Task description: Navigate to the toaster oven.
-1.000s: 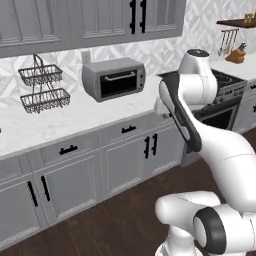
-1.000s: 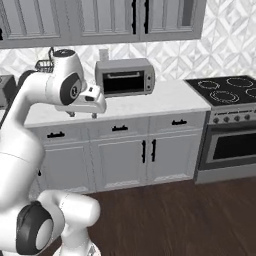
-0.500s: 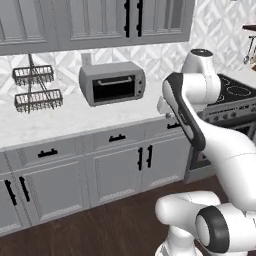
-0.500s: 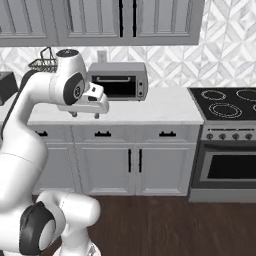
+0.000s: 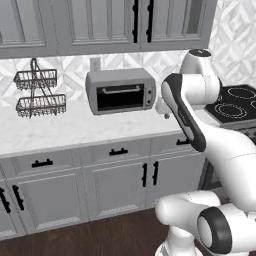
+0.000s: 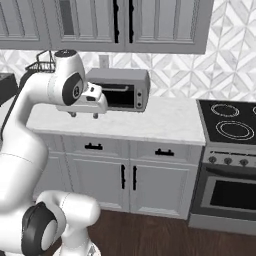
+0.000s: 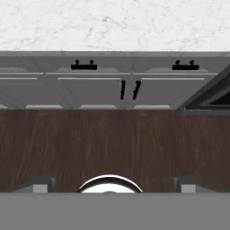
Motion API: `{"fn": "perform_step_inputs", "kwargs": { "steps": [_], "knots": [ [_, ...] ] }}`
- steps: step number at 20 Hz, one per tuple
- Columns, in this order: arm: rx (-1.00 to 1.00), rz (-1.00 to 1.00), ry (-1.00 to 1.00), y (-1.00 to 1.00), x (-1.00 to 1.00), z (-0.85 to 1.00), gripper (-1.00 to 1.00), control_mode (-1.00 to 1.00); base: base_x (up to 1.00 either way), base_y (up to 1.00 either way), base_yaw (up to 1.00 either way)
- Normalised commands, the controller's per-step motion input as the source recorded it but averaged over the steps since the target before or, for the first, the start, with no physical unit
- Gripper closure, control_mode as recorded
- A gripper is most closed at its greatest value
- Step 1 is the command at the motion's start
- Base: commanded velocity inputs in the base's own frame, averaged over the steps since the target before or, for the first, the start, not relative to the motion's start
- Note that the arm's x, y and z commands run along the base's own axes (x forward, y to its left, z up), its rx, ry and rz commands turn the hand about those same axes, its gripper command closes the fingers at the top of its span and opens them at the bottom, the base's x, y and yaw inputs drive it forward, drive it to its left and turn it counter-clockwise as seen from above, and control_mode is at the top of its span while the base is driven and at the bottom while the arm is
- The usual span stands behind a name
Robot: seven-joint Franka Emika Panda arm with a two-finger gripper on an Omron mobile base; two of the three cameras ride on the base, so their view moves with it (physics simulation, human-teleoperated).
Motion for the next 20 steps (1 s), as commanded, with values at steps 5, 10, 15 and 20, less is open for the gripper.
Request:
{"fn": "perform_step_inputs", "kwargs": {
  "steps": [5, 10, 15, 20],
  "knots": [
    [0.00, 0.00, 0.00, 0.00, 0.00, 0.00, -1.00, 1.00, 0.82, -0.32, 0.19],
    [0.00, 0.00, 0.00, 0.00, 0.00, 0.00, -1.00, 1.00, 0.98, 0.00, 0.03],
    [0.00, 0.00, 0.00, 0.00, 0.00, 0.00, -1.00, 1.00, 0.89, 0.10, 0.00],
    [0.00, 0.00, 0.00, 0.00, 0.00, 0.00, -1.00, 1.00, 0.80, 0.01, 0.00]
  ]
}}
